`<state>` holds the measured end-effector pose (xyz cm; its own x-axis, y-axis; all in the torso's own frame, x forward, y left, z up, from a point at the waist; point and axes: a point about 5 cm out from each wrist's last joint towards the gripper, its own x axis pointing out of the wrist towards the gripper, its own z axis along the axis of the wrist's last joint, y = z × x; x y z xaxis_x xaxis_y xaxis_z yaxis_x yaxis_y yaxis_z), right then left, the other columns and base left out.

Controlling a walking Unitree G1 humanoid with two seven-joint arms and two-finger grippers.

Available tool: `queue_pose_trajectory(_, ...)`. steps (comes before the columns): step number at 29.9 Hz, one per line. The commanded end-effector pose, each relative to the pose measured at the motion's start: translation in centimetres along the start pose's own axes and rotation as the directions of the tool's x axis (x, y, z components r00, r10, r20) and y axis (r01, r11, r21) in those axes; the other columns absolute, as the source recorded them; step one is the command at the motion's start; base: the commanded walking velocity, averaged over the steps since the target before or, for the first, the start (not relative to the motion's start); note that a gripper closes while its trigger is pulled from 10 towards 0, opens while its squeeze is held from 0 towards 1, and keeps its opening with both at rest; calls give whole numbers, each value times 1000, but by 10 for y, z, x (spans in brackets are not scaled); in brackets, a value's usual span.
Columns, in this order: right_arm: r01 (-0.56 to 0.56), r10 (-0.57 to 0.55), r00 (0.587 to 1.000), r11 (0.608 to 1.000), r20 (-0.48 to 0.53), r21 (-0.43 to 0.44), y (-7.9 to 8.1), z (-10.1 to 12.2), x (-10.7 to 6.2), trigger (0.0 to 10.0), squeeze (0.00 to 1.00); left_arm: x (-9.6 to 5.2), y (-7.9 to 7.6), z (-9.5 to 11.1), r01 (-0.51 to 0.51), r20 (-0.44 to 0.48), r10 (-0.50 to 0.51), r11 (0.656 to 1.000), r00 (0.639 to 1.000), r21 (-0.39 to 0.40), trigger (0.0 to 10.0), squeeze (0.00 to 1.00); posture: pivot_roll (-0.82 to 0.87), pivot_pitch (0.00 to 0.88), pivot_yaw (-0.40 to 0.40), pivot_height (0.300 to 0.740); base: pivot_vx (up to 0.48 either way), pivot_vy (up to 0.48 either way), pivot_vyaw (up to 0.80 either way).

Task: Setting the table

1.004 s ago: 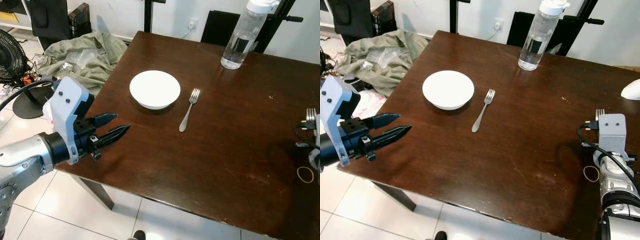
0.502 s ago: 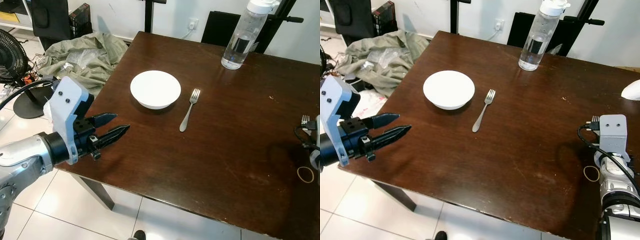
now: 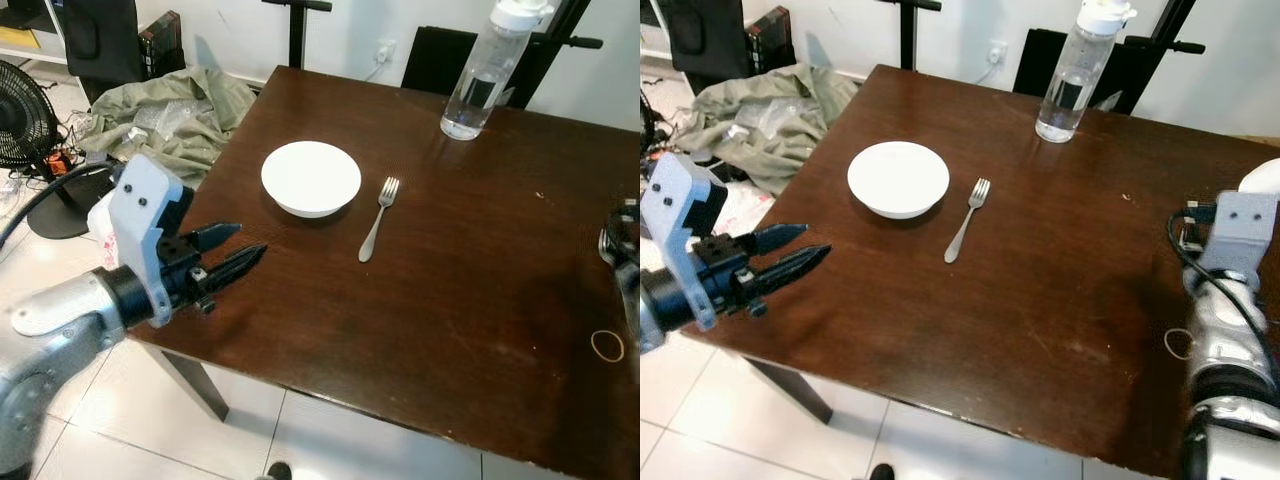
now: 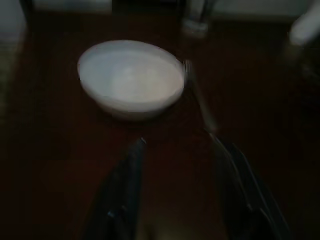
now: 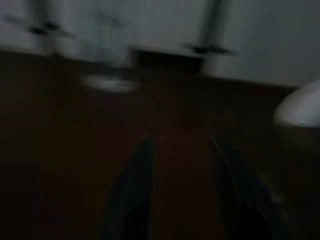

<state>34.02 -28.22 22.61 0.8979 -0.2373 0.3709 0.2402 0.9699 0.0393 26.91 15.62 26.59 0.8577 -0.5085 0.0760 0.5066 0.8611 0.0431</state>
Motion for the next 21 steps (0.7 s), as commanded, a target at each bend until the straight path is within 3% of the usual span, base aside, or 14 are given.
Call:
queue_pose_trajectory(1, -12, 12, 1000, 998, -10, 67, 10, 1, -13, 10000, 0, 0, 0, -8, -56, -17, 56, 998, 998, 17, 10000, 0, 155, 161, 75, 740, 0, 0, 0)
queue_pose_trajectory(2, -34, 37, 999, 995, -35, 94, 27, -5, -35, 10000, 0, 3, -4, -13, -65, -10, 65, 995, 998, 79, 10000, 0, 148, 147, 75, 740, 0, 0, 0)
queue_pose_trajectory(3, -34, 37, 999, 995, -35, 94, 27, -5, -35, 10000, 0, 3, -4, -13, -65, -10, 65, 995, 998, 79, 10000, 0, 148, 147, 75, 740, 0, 0, 0)
queue_pose_trajectory(4, -32, 42, 997, 990, -71, 136, 39, -13, -52, 10000, 0, 6, -4, -20, -73, -23, 76, 992, 997, 102, 10000, 0, 126, 130, 77, 740, 0, 0, 0)
queue_pose_trajectory(7, -34, 53, 992, 986, -115, 166, 49, -25, -66, 10000, 0, 10, -4, -27, -67, -35, 71, 993, 997, 98, 10000, 0, 95, 109, 82, 740, 0, 0, 0)
queue_pose_trajectory(13, -39, 61, 991, 984, -122, 175, 51, -31, -66, 10000, 0, 17, -1, -33, -75, -37, 78, 994, 996, 84, 10000, 0, 78, 94, 81, 740, 0, 0, 0)
queue_pose_trajectory(21, -29, 56, 987, 985, -151, 172, 47, -19, -69, 10000, 0, 27, 2, -47, -150, -19, 151, 987, 988, 49, 10000, 0, 57, 68, 68, 740, 0, 0, 0)
